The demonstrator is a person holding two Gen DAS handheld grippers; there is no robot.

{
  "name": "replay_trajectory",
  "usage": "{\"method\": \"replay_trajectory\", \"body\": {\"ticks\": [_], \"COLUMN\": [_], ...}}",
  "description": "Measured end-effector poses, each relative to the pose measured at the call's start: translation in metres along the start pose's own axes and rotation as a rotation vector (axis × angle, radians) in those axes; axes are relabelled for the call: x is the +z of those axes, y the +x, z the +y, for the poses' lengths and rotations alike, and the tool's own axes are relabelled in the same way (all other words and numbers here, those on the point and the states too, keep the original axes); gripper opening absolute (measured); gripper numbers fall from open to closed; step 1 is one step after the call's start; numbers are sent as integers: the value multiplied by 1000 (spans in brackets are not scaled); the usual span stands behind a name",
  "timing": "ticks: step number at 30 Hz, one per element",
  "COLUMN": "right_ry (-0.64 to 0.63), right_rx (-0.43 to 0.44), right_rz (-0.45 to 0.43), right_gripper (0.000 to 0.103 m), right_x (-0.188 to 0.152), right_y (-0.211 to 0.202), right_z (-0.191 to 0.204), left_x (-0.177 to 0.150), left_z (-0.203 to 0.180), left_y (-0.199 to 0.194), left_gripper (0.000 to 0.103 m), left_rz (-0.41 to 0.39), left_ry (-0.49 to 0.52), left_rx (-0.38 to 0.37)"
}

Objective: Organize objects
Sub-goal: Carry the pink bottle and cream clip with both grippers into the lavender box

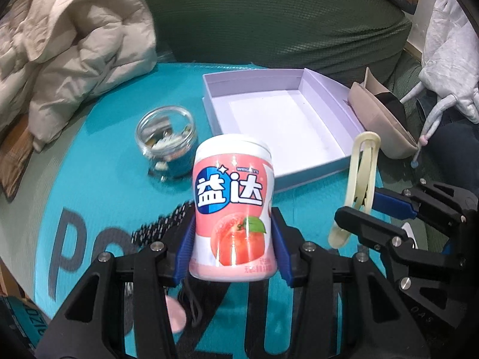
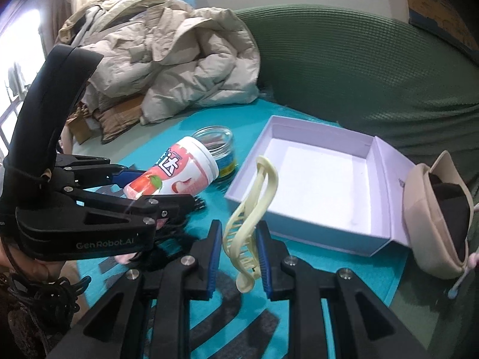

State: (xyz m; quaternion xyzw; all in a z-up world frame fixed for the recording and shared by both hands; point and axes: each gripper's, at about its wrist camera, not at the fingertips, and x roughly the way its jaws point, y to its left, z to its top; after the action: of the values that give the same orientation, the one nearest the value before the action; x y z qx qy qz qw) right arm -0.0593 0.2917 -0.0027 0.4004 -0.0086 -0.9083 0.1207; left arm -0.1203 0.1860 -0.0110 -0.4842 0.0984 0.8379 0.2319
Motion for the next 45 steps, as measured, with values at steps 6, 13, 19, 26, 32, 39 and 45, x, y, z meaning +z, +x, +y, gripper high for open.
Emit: {"method": "replay_trajectory", "body": {"ticks": [6,13,19,26,32,39,45], "right_ry": [10,38,70,112,126,132,157], "right_rx": [-37,-79,-117,-166,-181,-180,-177], "right_rz": [-8,-12,-22,-48,-45,-26,5], "right_gripper": [22,22,22,22,22,22,22], "right_x": [17,32,40,42,44,46,39], "right_y": [11,27,36,44,57,78,92], "right_z": [-20,-41,-57,-80,-94,-101,-107], "left_x": [27,45,59,70,79,79,75], "left_z": [-5,-10,-11,-20,-21,-16,-22], "left_y": [18,41,59,74,93,114,118], "left_gripper": [45,45,45,45,45,45,45], "left_rz": [-10,-9,-14,-60,-49,-13,-17], "left_ry": [29,62,61,85,82,70,121], "left_rx": [4,14,-13,-53,-42,-38,-16]}}
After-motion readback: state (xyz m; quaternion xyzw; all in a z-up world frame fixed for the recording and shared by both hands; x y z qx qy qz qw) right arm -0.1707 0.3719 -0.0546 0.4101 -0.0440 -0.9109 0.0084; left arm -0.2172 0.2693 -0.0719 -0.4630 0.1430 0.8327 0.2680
